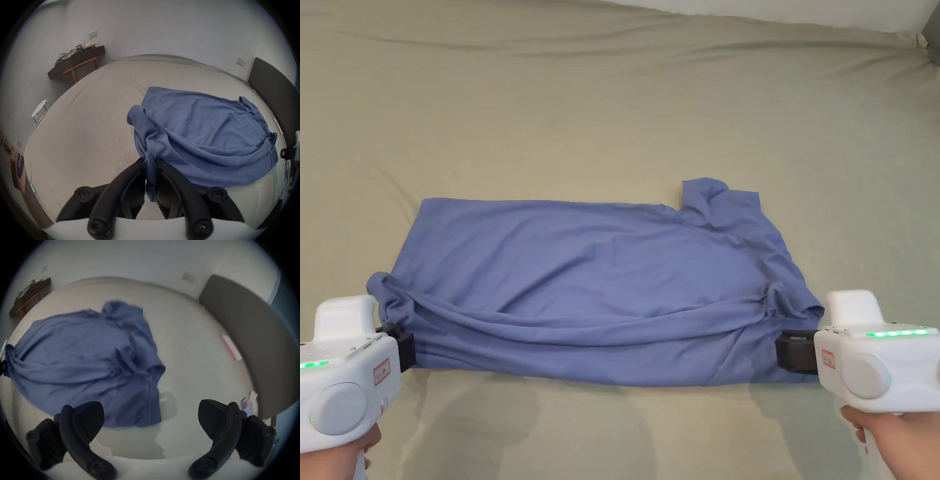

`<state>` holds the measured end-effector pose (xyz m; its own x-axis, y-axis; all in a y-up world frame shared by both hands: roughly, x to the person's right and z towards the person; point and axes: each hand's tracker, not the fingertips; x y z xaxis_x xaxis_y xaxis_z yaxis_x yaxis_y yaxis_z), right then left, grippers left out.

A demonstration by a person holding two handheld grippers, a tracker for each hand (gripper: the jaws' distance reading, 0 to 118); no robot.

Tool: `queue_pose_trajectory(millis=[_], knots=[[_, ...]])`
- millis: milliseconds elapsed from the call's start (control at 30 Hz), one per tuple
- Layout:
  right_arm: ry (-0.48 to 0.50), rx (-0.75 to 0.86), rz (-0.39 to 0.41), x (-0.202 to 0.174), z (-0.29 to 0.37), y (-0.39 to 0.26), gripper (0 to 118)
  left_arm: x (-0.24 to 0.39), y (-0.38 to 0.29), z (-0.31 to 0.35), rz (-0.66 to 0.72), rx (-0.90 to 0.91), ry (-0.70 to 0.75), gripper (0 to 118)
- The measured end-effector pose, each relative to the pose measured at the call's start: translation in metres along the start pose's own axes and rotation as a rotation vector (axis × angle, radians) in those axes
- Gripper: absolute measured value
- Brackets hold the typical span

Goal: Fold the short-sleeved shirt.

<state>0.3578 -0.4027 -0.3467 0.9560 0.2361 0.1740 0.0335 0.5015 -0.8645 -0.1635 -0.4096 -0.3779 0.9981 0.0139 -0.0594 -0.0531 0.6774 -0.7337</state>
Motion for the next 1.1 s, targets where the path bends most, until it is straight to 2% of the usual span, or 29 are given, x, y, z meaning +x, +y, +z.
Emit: queue_pose_trajectory(millis=[67, 133, 167, 233, 267, 300, 333, 400, 433, 500, 567, 667, 733, 967, 1100], knots=[[0.023, -0.045, -0.035, 0.003, -0.029, -0.002, 115, 0.000, -0.001, 0.000, 0.001, 0.010, 0.009, 8], [0.004, -0.106, -0.043, 0.005, -0.050, -0.004, 115, -0.001, 0.001, -0.001, 0.004, 0.005, 0.011, 8], [0.030, -0.117, -0.064, 0.006, -0.058, -0.005, 115, -0.001, 0.000, -0.002, 0.011, 0.003, 0.013, 8], [0.099, -0.132, -0.149, 0.010, -0.061, -0.006, 111, 0.001, 0.001, -0.004, 0.005, 0.001, 0.019, 8], [0.130, -0.141, -0.197, 0.012, -0.056, -0.005, 104, 0.003, 0.002, -0.004, -0.002, 0.001, 0.024, 8], [0.169, -0.136, -0.226, 0.014, -0.050, -0.004, 93, 0.003, 0.002, -0.004, -0.008, 0.002, 0.028, 8], [0.190, -0.114, -0.234, 0.014, -0.045, -0.003, 75, 0.004, 0.002, -0.004, -0.011, 0.004, 0.031, 8], [0.186, -0.076, -0.155, 0.005, -0.034, -0.002, 39, 0.005, 0.003, -0.003, -0.014, 0.008, 0.033, 8], [0.183, -0.069, -0.119, -0.001, -0.029, -0.001, 12, 0.005, 0.004, -0.003, -0.018, 0.009, 0.033, 8], [0.212, -0.062, -0.093, -0.007, -0.024, 0.000, 10, 0.006, 0.004, 0.001, -0.020, 0.016, 0.033, 8], [0.170, -0.063, -0.082, -0.004, -0.022, 0.000, 10, 0.004, 0.007, 0.007, -0.023, 0.022, 0.029, 8], [0.195, -0.009, -0.176, 0.007, 0.004, 0.000, 10, 0.000, 0.012, 0.020, -0.016, 0.046, 0.016, 8], [0.228, 0.013, -0.206, 0.014, 0.026, 0.000, 10, -0.002, 0.014, 0.031, -0.021, 0.059, 0.009, 8], [0.251, 0.050, -0.232, 0.032, 0.093, -0.033, 10, -0.030, 0.000, 0.070, 0.023, 0.030, -0.039, 8], [0.246, 0.007, -0.254, 0.030, 0.100, -0.067, 10, -0.041, -0.031, 0.073, -0.020, -0.052, -0.033, 8]])
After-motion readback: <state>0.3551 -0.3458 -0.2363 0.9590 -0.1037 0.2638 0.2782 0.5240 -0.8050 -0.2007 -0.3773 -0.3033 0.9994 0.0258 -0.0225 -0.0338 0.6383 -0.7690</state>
